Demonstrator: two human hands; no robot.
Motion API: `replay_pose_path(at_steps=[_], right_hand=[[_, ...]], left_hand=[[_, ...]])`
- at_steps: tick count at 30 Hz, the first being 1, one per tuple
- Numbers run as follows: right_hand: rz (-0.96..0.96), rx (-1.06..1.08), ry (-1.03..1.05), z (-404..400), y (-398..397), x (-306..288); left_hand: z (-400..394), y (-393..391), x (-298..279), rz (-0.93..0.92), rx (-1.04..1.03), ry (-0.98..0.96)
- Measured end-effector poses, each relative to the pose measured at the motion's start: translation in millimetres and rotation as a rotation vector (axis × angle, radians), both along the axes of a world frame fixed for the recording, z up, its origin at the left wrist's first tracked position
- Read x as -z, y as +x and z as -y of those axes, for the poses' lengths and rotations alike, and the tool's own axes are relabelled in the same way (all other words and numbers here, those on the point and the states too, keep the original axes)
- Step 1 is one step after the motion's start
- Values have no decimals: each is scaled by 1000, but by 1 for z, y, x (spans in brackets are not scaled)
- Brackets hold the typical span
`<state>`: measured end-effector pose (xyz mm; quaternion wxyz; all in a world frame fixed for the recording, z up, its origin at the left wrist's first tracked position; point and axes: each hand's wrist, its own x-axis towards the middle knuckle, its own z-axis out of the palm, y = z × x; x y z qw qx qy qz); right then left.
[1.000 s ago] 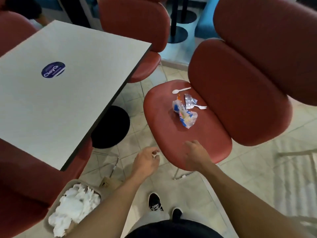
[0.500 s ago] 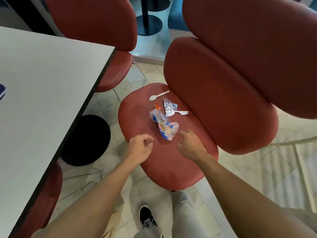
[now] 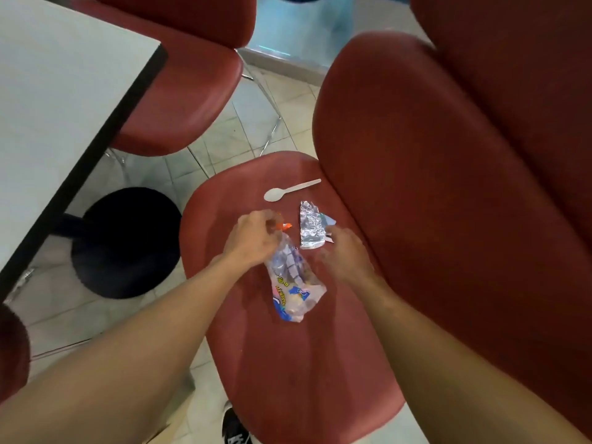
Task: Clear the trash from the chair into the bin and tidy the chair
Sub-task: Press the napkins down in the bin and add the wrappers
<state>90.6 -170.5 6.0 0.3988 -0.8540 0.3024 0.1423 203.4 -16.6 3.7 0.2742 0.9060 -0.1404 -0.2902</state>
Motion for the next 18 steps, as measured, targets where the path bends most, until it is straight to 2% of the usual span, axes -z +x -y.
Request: replay_pose_path(at_steps=[3,5,10,18], right_hand=[[-8,-16,14,11,21,38],[-55,-60,-16,13,29,68],[-131,-185,-180,1,37,122],[9,-207,-303,1,44,135]], left_hand=[[15,19,44,-63,13,91],[24,26,70,-42,68,156],[31,39,107,4,85,166],[46,52,120,28,71,278]])
